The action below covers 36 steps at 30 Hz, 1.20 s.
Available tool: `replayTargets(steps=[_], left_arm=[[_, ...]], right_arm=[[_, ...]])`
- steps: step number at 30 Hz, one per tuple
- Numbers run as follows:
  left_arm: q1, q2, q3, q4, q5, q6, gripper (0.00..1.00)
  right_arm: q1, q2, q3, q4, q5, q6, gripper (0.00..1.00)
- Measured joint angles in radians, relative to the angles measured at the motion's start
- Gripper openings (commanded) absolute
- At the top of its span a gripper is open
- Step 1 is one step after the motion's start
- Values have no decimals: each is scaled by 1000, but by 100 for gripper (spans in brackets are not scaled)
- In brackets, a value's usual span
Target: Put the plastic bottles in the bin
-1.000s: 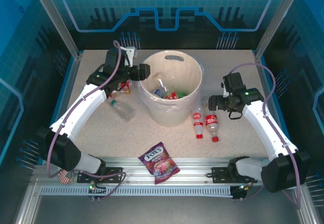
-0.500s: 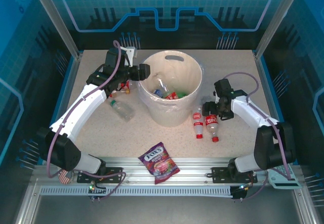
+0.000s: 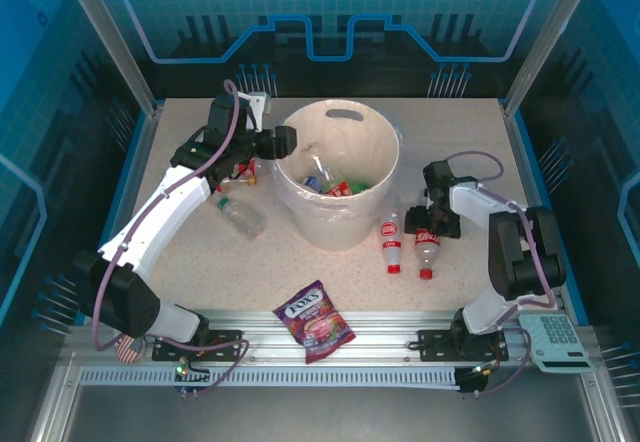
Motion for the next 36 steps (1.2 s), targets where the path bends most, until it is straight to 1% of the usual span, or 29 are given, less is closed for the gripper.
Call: replayTargets(steps=[3, 8, 9, 12, 13, 16, 20, 23, 26, 31, 36], left_arm=[[0, -1, 0, 0, -1, 2, 81], [0, -1, 0, 0, -1, 2, 81], [0, -1, 0, 0, -1, 2, 81], [0, -1, 0, 0, -1, 3, 81], [0, -1, 0, 0, -1, 6, 81], [0, -1, 0, 1, -3, 12, 81], [0, -2, 0, 1, -4, 16, 81], [0, -2, 0, 1, -4, 16, 81], [0, -2, 0, 1, -4, 16, 81], [0, -2, 0, 1, -4, 16, 81], [0, -2, 0, 1, -4, 16, 81]], right_arm=[[-1, 31, 40, -28, 0, 9, 86], [-2, 39, 50, -35, 0, 14, 82], [-4, 39, 50, -35, 0, 15, 80], [-8, 39, 51, -32, 6, 16, 67], [-8, 39, 52, -29, 2, 13, 65], [-8, 38, 51, -27, 6, 14, 64], [-8, 28, 51, -29, 6, 10, 56], [-9, -13, 56, -49, 5, 6, 55], [-10, -72, 95, -90, 2, 3, 54], [-11, -212, 217, -143, -40, -13, 53], [-5, -335, 401, -187, -81, -20, 46]])
